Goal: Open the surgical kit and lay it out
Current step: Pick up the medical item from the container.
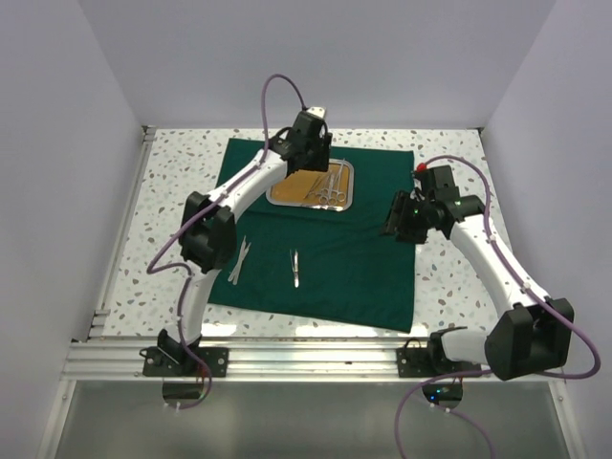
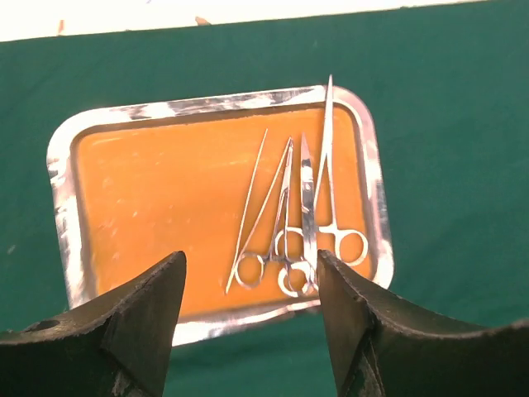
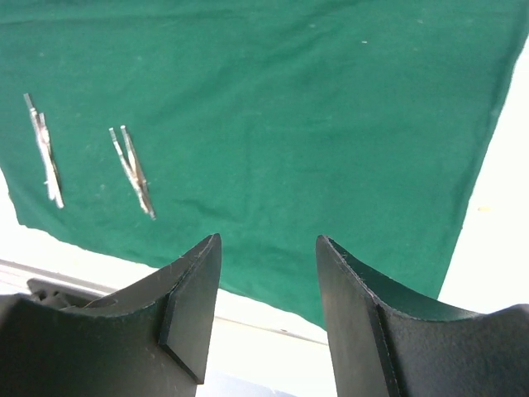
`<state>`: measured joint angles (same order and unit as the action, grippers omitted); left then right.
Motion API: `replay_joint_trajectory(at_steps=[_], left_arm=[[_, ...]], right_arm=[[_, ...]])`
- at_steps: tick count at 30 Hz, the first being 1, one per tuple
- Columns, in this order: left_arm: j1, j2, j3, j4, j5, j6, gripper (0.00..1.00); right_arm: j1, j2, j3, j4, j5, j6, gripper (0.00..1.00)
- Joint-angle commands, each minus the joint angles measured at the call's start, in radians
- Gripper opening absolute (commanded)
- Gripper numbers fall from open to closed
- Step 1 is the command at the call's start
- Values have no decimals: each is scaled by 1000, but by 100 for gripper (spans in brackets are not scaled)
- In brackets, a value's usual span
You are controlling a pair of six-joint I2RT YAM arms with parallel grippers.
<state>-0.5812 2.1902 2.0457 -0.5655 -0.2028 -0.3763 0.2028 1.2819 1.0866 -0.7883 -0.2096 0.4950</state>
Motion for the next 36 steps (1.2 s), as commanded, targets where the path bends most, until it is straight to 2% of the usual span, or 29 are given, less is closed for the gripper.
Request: replay_joint_trajectory(at_steps=[1,5,12,18,23,28,31,32,34,35,36], left_arm=[[14,100,128,2,83,93,68],[70,166,145,29,144,83,67],[89,253,151,55,169,99,66],[89,267,116,94,193,112,65],[87,218,4,168,197,116,64],[87,279,66,104,158,116,61],[87,312,79,85,143,114,51],[87,319,77,85,141,112,41],[86,325,70,84,137,114,29],[81,327,67,84,134,122,19],[77,326,64,87,132,132,16]], right_arm=[[3,7,44,-25,52,7,54],[3,40,82,-58,88,-9,54],[0,103,124,-88,104,-19,53],[1,145,160,-98,111,-30,54],[1,166,173,-106,108,-35,53],[1,169,171,-106,108,-41,53],[1,171,174,-111,111,-49,53],[1,171,174,-112,116,-53,53],[1,171,174,-115,118,-58,53],[1,172,176,-115,119,-61,53],[1,172,176,-117,119,-64,53]])
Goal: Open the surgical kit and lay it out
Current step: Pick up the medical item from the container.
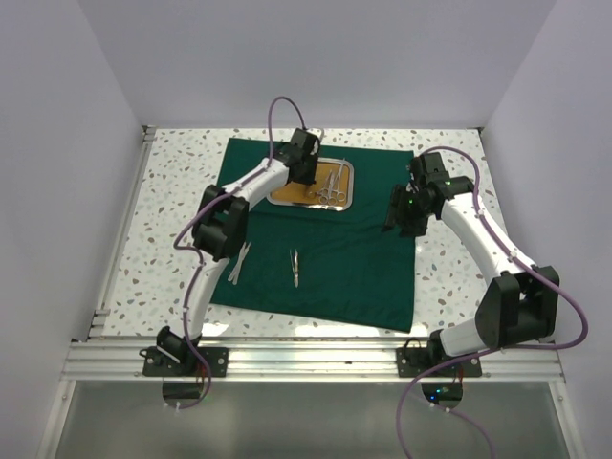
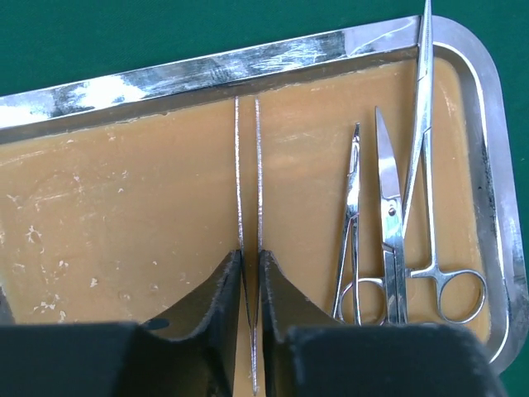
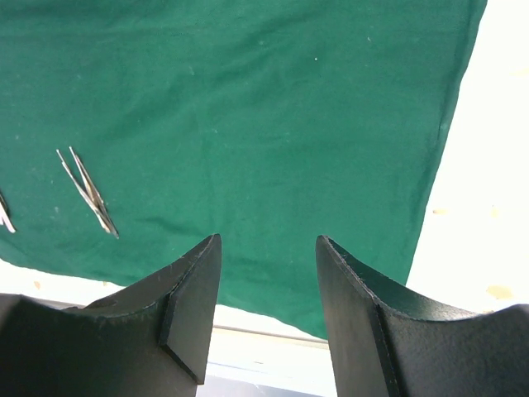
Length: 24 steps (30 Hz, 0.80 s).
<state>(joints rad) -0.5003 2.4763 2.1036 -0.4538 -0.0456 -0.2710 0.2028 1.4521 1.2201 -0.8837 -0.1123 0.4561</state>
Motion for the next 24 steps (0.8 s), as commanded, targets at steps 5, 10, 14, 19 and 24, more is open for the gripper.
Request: replay_joint_trajectory(at_steps=[5,10,14,19,24], left_arm=[[-64,44,-7,-22,-60,105,13],[-101,64,2,-60,-117,121,18],[-99,72,15,-109,-183,107,0],[-101,-36,-13,-83,-230,87,0],[-99,-183,24,-123,-264,61,0]], right_arm=[[1,5,35,-23,23,-34,53],[0,1,29,-18,14,-40,53],[0,-12,21,-18,10,-42,53],[-2,-27,15,-12,-4,-45,53],[-2,-36,13,8,-38,-45,53]])
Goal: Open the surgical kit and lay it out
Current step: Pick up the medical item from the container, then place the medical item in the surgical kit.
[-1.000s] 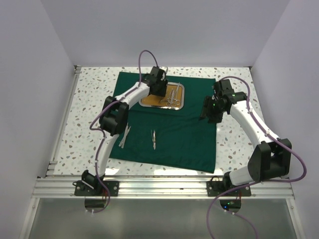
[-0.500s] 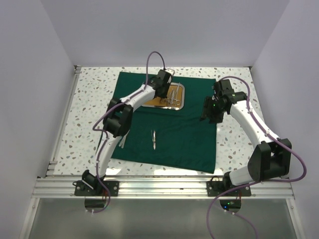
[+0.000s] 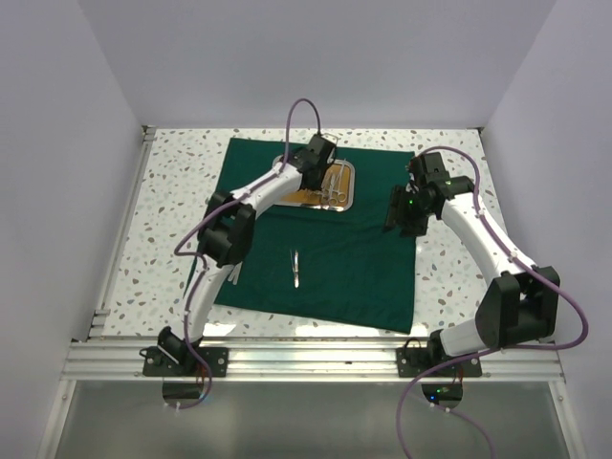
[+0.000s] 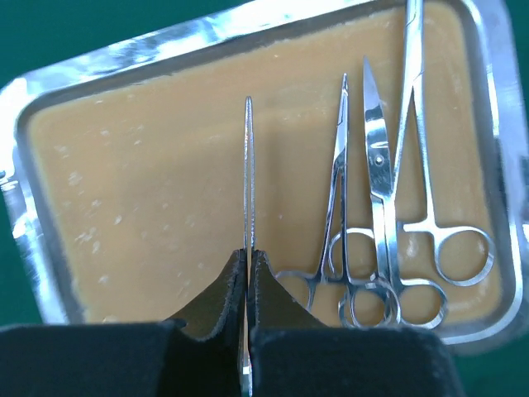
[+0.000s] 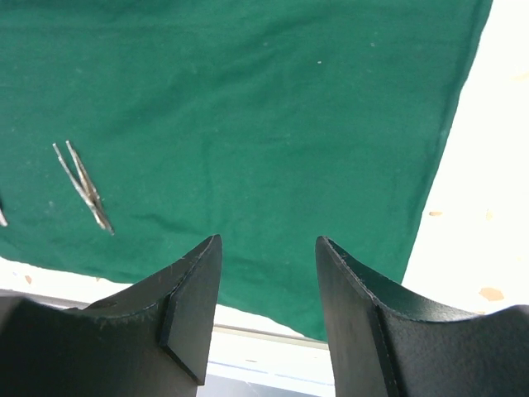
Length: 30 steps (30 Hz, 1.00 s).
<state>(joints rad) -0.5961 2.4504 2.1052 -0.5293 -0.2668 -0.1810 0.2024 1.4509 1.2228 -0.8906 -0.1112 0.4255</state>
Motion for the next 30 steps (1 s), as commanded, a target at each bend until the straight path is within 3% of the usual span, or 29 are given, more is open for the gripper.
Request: replay_joint_trajectory(at_steps=[1,5,10,16,23,30], left_arm=[[-2,-178,21,-58,-45,-46,0],[-4,-353,-88,-101,-60,-119,0],[-42,-621,-459,-71,-80,-234,0],[-123,-819,-835,-20,-60,-444,0],[-215,-907,-1079,55,-101,-649,0],[-232,-877,-1146,170,-91,-692,0]], right_arm=[[0,-35,12,18,-44,-14,53],[0,-32,44,35,-73,-4,53],[0,-1,105,64,-116,32,54],[-1,69,204,107,-159,81,54],[2,230,439,73,-168,98,53],[3,362,595,58,-186,134,52]])
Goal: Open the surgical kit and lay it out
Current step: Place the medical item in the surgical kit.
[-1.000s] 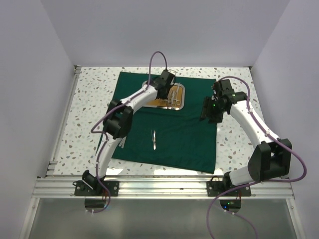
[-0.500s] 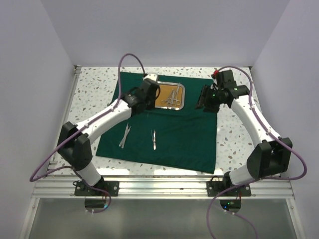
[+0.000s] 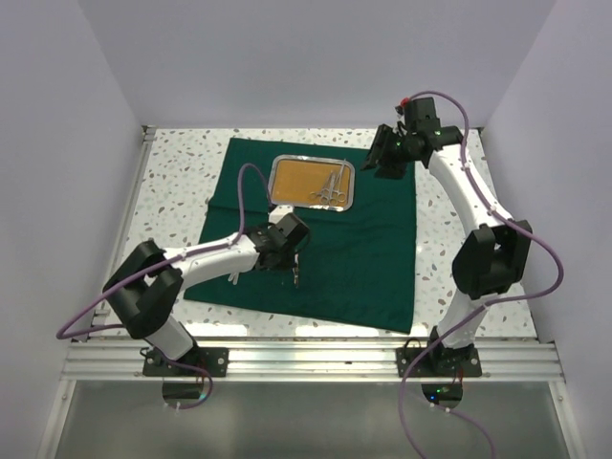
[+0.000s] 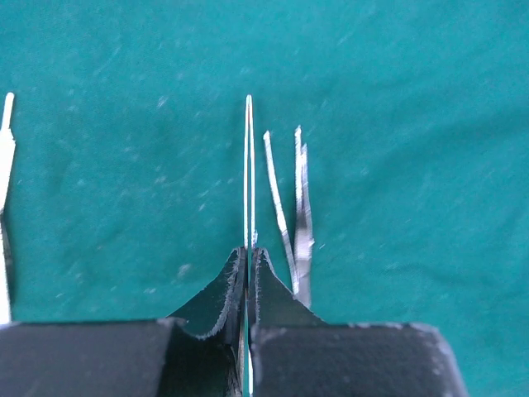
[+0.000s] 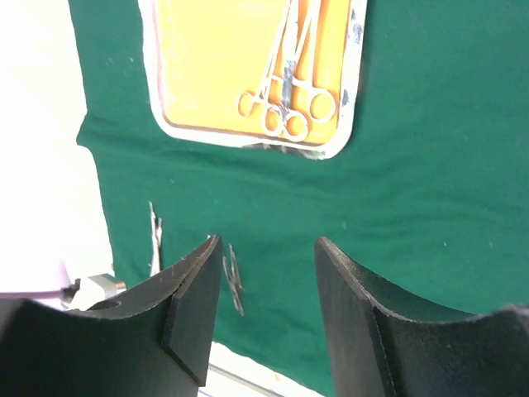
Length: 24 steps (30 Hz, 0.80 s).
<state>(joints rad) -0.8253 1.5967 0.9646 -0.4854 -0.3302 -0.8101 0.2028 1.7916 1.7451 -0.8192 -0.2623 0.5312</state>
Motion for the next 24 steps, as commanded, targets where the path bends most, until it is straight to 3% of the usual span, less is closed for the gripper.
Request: replay_joint_trajectory(at_steps=[1,3,4,8,12,15,20,24], left_arm=[[-6,-12,-6,136,-26,-64,0],[-9,3,5,157,-15,-51,3],[-11,28,13,160,-12,-44,11],[-14,75,62,134,-7,-14,22],[-14,54,85,119,-13,23,63],[-12,48,138,71,-30,57,75],[-12,25,258,-21,-44,110,76],[-11,-18,321,-79,-35,147,76]], right_arm=[[3,40,83,-14,-35,30,52],[3,57,100,-11,-32,33,52],[3,72,103,-8,-35,33,52],[10,139,134,14,-63,29,54],[40,259,252,-46,-9,6,57],[67,374,388,-92,47,-5,57],[90,564,666,-162,116,9,57],[92,656,741,-141,199,19,57]])
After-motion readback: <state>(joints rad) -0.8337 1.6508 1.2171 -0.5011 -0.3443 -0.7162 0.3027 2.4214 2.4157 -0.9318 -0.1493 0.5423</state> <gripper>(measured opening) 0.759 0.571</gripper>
